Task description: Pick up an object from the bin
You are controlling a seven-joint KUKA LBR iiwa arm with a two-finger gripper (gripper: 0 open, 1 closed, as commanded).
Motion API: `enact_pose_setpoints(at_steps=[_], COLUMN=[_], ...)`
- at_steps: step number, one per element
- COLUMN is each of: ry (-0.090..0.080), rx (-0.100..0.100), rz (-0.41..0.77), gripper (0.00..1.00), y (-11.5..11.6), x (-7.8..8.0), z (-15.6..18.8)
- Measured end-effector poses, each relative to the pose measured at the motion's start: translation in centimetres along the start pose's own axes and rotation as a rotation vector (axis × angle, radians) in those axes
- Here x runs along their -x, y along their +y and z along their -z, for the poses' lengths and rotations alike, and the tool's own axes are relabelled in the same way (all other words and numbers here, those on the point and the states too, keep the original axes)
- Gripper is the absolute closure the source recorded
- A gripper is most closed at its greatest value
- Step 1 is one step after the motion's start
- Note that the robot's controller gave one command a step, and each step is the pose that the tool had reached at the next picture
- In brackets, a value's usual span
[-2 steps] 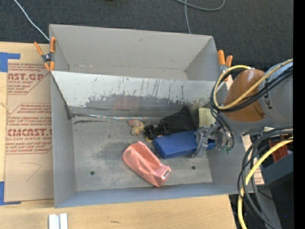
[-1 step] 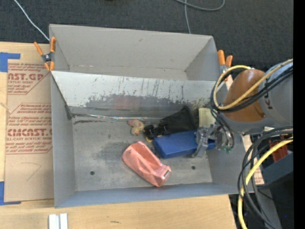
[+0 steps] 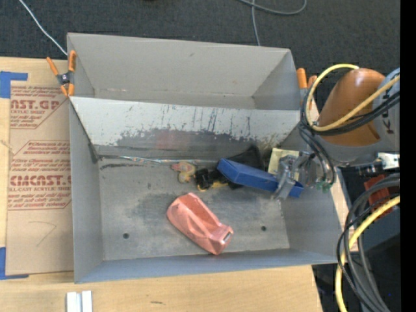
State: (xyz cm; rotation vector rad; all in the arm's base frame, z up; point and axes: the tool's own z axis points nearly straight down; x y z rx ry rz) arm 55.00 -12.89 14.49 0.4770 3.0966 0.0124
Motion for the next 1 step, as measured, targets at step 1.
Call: enact_pose_setpoints(at_steps=[1], ry=[-0.001], rx=[-0.001], rz=[0.001], gripper=[1.00], y=[0.46], x=[-0.44], z=[7.01])
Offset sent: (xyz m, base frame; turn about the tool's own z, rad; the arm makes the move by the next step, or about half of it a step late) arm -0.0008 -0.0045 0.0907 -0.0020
